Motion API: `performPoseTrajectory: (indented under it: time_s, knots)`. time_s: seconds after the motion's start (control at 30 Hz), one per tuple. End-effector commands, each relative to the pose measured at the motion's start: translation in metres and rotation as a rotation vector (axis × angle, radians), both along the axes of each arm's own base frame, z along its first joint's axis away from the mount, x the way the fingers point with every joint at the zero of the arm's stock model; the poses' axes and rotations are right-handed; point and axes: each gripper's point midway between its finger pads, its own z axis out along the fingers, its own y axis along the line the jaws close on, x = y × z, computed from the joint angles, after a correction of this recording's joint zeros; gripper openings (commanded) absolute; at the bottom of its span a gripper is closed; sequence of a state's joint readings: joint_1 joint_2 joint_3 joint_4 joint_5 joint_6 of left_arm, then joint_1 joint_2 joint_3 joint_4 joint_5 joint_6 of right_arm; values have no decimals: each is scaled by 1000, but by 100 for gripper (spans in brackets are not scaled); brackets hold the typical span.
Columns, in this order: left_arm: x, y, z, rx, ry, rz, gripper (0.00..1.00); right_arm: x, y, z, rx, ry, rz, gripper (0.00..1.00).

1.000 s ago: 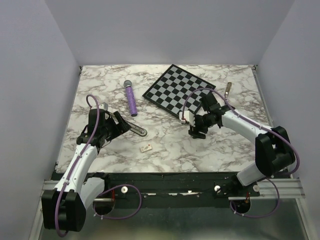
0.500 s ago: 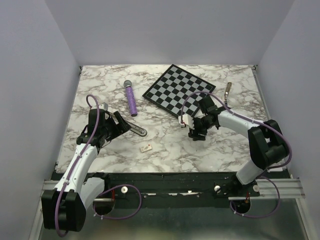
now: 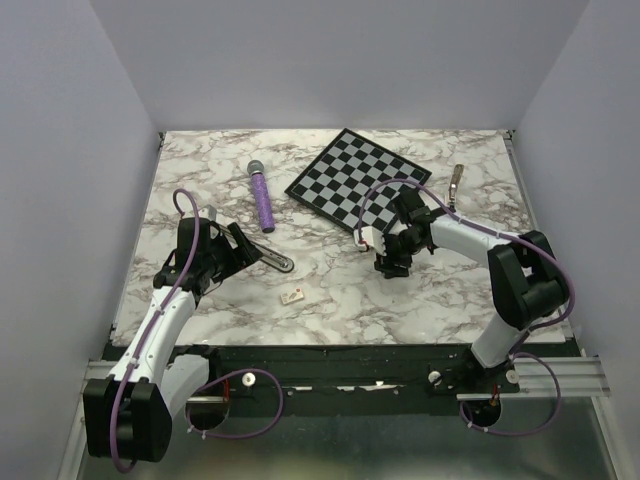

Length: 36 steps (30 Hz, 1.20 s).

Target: Unload the staples from the stapler

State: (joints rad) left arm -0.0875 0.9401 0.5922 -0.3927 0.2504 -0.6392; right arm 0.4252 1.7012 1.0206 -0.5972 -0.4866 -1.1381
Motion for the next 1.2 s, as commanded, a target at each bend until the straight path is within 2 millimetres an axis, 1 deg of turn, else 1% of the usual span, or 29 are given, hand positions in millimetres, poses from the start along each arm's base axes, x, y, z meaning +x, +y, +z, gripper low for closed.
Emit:
performPoseTrajectory:
  time_s: [0.0,0.17,0.33,0.6,0.77,0.9,1.07,1.17]
  knots:
    - [2,1,3,15,-11,1,88,-3,-4,-4,-19,22,14,64]
    - [2,2,2,19,-8,5,88,-1,-4,-6,-25,19,4,64]
    - [2,3,1,22,-3,10,88,-3,-6,-8,-34,30,4,58]
    - [2,4,1,27,-4,20,88,-3,-2,-8,-21,15,10,53]
    - [2,5,2,28,-4,21,88,-5,8,-3,-2,2,34,50]
    - [2,5,2,29,-4,24,89,-11,22,2,35,7,61,49]
    - [2,6,2,28,-5,28,89,-22,38,0,41,35,97,46]
    - [2,6,2,29,-6,32,89,-27,43,-2,34,49,113,44]
